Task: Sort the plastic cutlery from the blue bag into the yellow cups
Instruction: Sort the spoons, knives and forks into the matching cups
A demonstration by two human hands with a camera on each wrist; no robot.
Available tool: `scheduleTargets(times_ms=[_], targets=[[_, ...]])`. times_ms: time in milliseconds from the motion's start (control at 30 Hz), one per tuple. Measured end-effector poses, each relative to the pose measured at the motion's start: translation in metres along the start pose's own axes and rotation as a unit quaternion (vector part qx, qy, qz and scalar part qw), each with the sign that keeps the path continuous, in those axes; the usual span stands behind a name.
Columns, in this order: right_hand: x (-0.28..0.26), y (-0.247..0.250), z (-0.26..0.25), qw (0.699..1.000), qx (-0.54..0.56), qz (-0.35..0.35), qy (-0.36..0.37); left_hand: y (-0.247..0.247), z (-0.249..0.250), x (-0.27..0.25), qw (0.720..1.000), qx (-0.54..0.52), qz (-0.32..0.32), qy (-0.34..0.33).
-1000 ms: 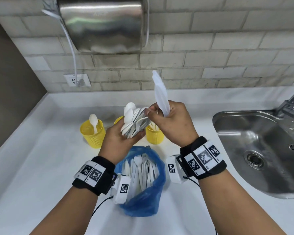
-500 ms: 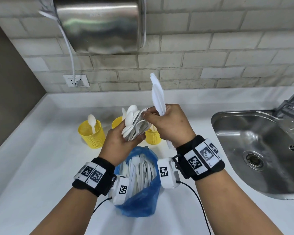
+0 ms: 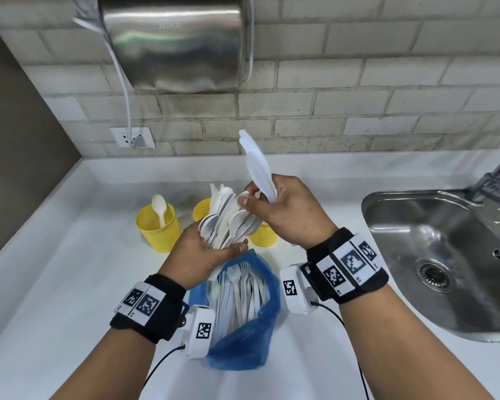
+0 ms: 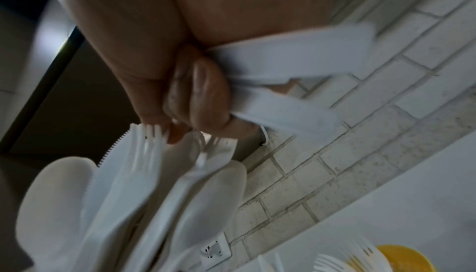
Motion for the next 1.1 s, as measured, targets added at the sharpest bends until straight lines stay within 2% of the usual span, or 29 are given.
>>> scheduleTargets(times_ms=[100,200,467,600,733,933,1100], targets=[[0.001,-0.002,0.000,1.000,-0.016,0.007,0.023,0.003,0.004,-0.005,1.000,0.007,-0.005,-0.005],[0.001,-0.002,-0.005,0.999,-0.018,-0.017,0.032,0.004,0.008,-0.006,1.000,0.007,-0.006,-0.010],[0.007,0.012,-0.012,0.993,-0.043,-0.105,0.006,0.005,0.005,-0.006,1.000,0.017,-0.017,-0.010],[0.008,0.016,-0.012,0.991,-0.058,-0.125,-0.003,0.000,0.007,-0.008,1.000,0.020,-0.019,-0.008],[0.006,0.017,-0.011,0.991,-0.091,-0.098,0.026,0.000,0.010,-0.006,1.000,0.017,-0.025,0.000],[0.003,0.016,-0.005,0.994,-0.092,-0.042,0.051,0.001,0.015,-0.008,1.000,0.005,-0.025,0.000],[0.003,0.018,-0.003,0.995,-0.062,-0.023,0.068,0.001,0.014,-0.006,1.000,0.005,-0.021,-0.012]])
Point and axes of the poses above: each hand's wrist, its own x-axis towards the middle knuckle, its own y-axis out of the back of the hand, z = x × y, the point moved 1 cm from there along x, towards the middle knuckle, and after that the axes turned 6 degrees about y, right-handed, at the moved point
